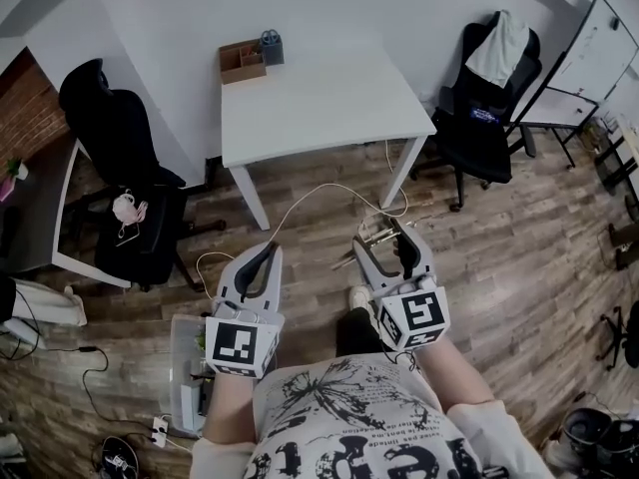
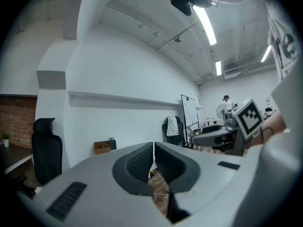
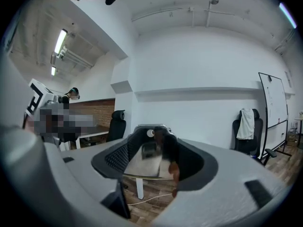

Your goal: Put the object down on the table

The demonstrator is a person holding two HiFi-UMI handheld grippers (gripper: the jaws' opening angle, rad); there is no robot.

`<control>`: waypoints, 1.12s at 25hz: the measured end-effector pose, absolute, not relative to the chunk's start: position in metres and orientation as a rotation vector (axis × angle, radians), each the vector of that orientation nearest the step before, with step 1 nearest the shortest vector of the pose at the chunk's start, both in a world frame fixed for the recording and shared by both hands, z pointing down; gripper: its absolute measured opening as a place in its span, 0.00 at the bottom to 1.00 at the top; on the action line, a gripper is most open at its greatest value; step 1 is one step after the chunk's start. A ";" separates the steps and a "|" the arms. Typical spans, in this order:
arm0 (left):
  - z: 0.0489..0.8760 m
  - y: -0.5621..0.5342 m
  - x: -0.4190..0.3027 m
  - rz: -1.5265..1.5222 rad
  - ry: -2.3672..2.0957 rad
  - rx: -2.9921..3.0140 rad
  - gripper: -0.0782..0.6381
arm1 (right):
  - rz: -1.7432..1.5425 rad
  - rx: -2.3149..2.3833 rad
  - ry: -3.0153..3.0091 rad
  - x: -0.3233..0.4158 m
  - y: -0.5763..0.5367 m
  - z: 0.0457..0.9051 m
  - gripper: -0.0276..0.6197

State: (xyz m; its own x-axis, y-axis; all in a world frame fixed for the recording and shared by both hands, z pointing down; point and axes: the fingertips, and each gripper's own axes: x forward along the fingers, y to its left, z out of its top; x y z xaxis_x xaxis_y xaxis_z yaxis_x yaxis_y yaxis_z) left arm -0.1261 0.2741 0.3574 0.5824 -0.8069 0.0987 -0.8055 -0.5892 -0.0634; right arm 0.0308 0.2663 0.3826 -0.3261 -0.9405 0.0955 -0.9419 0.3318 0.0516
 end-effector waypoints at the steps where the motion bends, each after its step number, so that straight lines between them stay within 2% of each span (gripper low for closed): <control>1: 0.358 0.262 -0.120 -0.189 1.435 -2.780 0.13 | 0.030 1.740 -2.487 0.036 0.253 0.385 0.48; 16: 0.345 0.058 0.015 -0.169 1.540 -2.655 0.13 | 0.119 1.663 -2.522 0.179 0.020 0.386 0.48; 21: 0.355 0.006 0.021 -0.189 1.640 -2.638 0.13 | 0.152 1.603 -2.528 0.191 -0.037 0.397 0.48; 28: 0.365 -0.054 0.000 -0.202 1.739 -2.605 0.13 | 0.180 1.514 -2.533 0.172 -0.096 0.415 0.48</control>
State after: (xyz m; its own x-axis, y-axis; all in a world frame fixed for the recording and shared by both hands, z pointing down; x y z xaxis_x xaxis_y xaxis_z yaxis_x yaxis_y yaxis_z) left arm -0.0005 -0.0541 0.3654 0.3780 -0.9198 0.1054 -0.9194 -0.3863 -0.0737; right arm 0.1721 -0.0960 0.4154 -0.4632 -0.8587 0.2192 -0.8811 0.4729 -0.0091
